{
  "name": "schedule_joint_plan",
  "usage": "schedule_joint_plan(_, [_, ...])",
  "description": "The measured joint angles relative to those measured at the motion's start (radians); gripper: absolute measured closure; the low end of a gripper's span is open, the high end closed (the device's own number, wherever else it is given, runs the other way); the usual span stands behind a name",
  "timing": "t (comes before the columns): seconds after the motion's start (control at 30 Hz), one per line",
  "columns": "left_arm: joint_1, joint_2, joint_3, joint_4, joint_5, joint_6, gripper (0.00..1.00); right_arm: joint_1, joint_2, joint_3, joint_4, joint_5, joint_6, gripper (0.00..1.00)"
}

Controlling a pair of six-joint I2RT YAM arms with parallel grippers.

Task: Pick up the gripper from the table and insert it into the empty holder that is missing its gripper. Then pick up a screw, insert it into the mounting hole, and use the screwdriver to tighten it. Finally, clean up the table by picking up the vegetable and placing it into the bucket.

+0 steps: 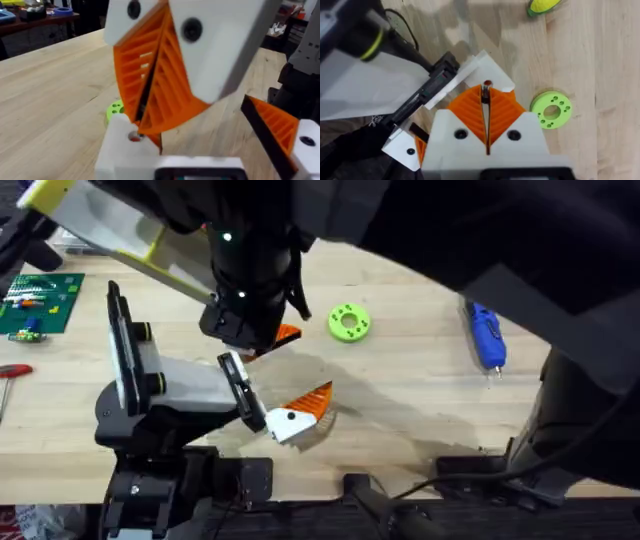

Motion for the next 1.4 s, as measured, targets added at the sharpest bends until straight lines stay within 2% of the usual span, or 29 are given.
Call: schedule_joint_plan(1.4, [0.0,0.0,0.0,-0.001,0.0,-0.01,0.014,-0.002,0.03,0.0,-0.008,0.0,0.0,0.993])
